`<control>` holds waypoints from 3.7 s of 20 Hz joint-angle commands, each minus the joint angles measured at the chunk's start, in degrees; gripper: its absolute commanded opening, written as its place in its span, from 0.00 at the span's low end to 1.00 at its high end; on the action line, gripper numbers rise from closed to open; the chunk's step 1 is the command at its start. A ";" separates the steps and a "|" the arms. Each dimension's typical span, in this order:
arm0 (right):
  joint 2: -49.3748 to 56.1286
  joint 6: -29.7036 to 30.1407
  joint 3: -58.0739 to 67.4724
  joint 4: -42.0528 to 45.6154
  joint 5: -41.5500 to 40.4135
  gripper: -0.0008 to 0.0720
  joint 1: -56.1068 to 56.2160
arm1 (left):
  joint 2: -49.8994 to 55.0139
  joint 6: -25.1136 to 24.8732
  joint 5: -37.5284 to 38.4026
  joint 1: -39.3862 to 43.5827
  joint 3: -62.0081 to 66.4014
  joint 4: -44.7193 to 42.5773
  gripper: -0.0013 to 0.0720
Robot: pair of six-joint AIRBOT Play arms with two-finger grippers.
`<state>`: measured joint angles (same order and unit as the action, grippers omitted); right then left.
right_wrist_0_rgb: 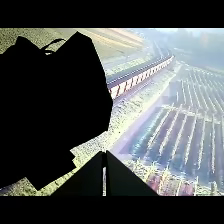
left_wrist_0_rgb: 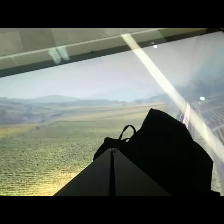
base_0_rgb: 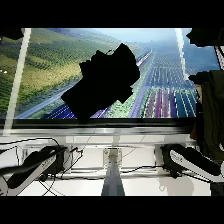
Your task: Fold the clothes and pants, and hang the long-sleeved shirts on hangers.
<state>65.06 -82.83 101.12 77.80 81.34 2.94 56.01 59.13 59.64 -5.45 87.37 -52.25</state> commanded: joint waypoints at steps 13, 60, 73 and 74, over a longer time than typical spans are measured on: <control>0.00 -0.02 0.00 0.00 0.02 0.03 0.02 | -0.04 -0.04 0.00 -0.04 0.02 0.00 0.03; 24.02 43.54 -36.37 -6.03 -52.96 0.50 51.76 | -0.04 0.00 0.20 0.07 0.02 2.16 0.03; 28.83 43.58 -34.32 -7.61 -51.69 0.50 51.69 | -0.04 0.02 1.07 0.07 0.02 3.02 0.03; 29.20 44.00 -34.32 -7.69 -51.69 0.50 51.82 | -0.04 0.00 1.07 0.07 0.02 3.02 0.03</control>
<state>92.92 -39.22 66.43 70.83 28.75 55.07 55.96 59.16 60.71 -5.39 87.37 -49.36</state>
